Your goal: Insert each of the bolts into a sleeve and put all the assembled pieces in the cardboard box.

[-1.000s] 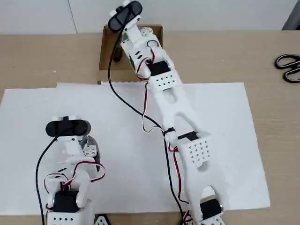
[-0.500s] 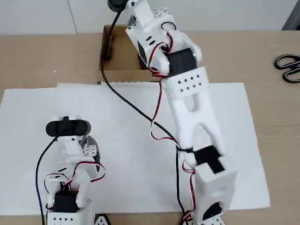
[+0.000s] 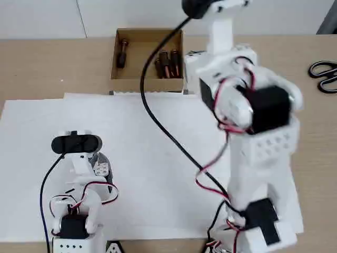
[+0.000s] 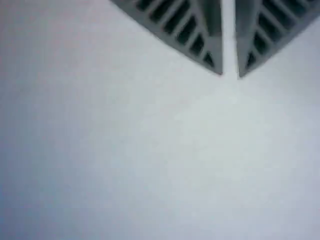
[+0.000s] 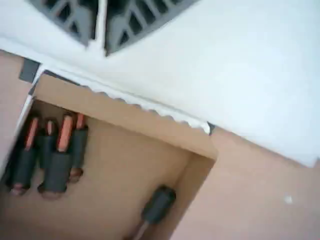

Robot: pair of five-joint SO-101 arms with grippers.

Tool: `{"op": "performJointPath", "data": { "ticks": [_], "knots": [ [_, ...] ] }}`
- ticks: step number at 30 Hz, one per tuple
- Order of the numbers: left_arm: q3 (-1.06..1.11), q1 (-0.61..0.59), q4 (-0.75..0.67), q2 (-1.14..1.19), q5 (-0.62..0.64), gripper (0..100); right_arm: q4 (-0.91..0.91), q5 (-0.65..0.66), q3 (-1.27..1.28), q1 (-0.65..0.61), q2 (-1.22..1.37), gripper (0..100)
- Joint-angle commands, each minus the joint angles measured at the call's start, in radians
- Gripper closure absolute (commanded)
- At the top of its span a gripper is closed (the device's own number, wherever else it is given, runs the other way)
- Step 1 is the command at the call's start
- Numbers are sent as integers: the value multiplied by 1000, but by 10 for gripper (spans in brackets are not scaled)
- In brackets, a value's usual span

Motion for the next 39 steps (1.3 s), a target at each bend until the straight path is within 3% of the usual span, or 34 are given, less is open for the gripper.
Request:
{"op": "performJointPath", "data": {
  "ticks": [1,10,16,22,27,33,39],
  "knots": [
    [-4,3,-18,-8,-3,994,15,-18,91,35,-174,997],
    [-4,3,-18,-8,-3,994,-64,-20,835,203,-676,996],
    [-4,3,-18,-8,-3,994,-341,-15,1445,278,-1013,996],
    [-4,3,-18,-8,-3,994,-582,84,1966,288,-1377,996],
    [-4,3,-18,-8,-3,994,-645,110,2243,286,-1675,996],
    [-4,3,-18,-8,-3,994,-722,54,2348,288,-1649,996],
    [-4,3,-18,-8,-3,994,-791,103,2483,288,-1649,996]
  ]
}}
